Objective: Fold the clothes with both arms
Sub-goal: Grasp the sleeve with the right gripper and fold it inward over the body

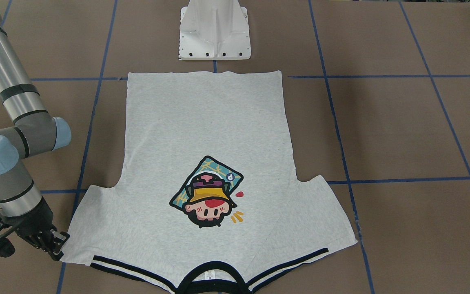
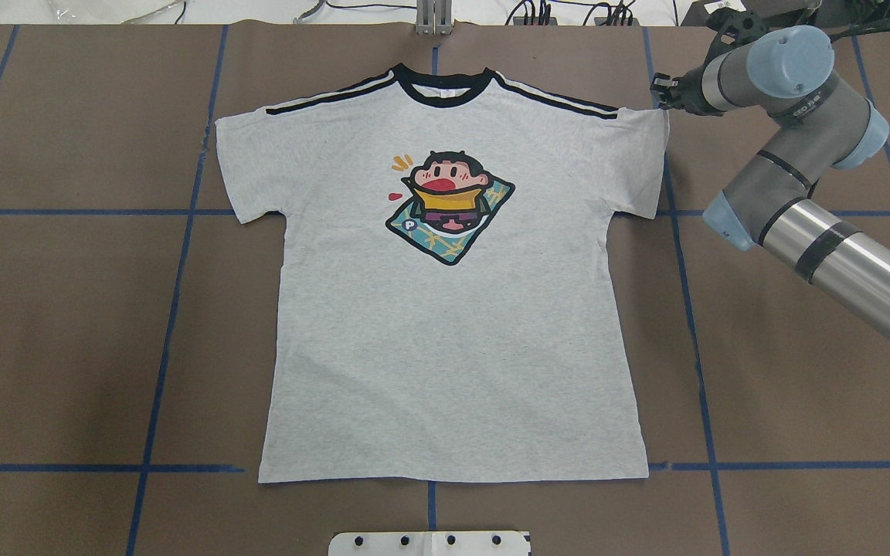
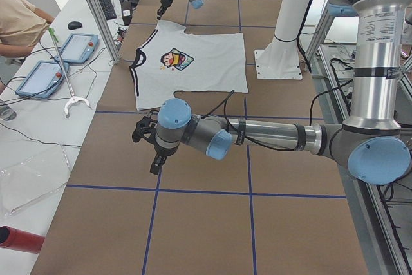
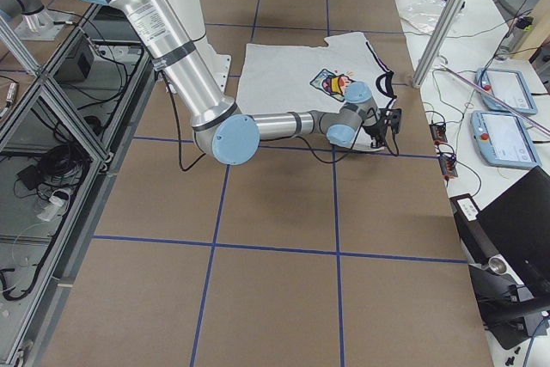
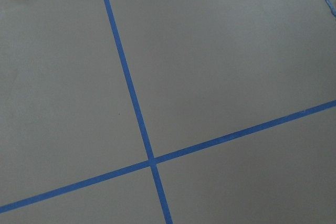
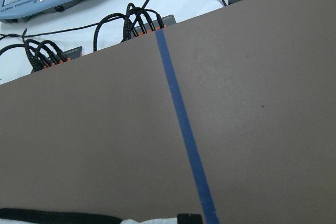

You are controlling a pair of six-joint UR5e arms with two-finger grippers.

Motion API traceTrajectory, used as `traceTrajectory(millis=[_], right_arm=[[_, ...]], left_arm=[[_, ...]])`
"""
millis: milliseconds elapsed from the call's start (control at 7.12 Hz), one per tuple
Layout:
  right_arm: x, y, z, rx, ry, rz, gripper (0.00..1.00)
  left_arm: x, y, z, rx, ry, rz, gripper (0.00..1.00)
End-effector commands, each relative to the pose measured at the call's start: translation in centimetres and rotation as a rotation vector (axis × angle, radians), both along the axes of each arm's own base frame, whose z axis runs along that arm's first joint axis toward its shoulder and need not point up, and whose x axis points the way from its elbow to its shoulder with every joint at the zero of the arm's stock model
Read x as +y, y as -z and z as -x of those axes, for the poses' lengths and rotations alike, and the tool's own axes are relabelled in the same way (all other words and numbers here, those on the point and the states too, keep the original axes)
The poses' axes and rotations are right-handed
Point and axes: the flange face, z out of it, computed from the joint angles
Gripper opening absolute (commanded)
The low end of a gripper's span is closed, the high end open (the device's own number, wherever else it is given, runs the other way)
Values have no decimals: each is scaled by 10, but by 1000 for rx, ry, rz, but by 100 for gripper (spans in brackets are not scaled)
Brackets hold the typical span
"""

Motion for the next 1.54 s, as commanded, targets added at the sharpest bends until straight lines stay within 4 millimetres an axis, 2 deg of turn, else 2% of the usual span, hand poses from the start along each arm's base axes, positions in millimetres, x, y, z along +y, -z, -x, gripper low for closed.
traceTrajectory(millis=[0, 140, 281, 421, 561, 702, 842, 982, 1123, 1263, 1404], right_arm=[[15, 57, 19, -48, 27, -55, 0], [16, 109, 51, -37, 58, -40, 0], [20, 163, 97, 7, 74, -22, 0], [29, 178, 134, 86, 41, -13, 0], [12, 178, 155, 137, 15, 0, 0], [-2, 173, 162, 181, -15, 7, 0], [-3, 167, 162, 193, -21, 9, 0], [-4, 169, 163, 192, -21, 8, 0], [-3, 168, 164, 193, -20, 9, 30], [2, 166, 170, 205, -15, 0, 99], [3, 171, 168, 197, -9, -8, 100]], left_arm=[[0, -1, 0, -1, 1, 1, 100], [-1, 0, 0, 0, 0, -2, 100], [-1, 2, 0, 0, 0, -5, 100], [-1, 3, 0, 0, 0, -7, 100], [-1, 4, 0, 0, 0, -10, 100], [-1, 6, 0, 1, 1, -12, 100], [-1, 7, 0, 1, 1, -13, 100], [-1, 7, 0, 1, 1, -13, 100], [-1, 7, 0, 1, 2, -14, 100], [-1, 7, 0, 2, 3, -9, 100], [-5, 7, -2, 17, 31, 26, 100]])
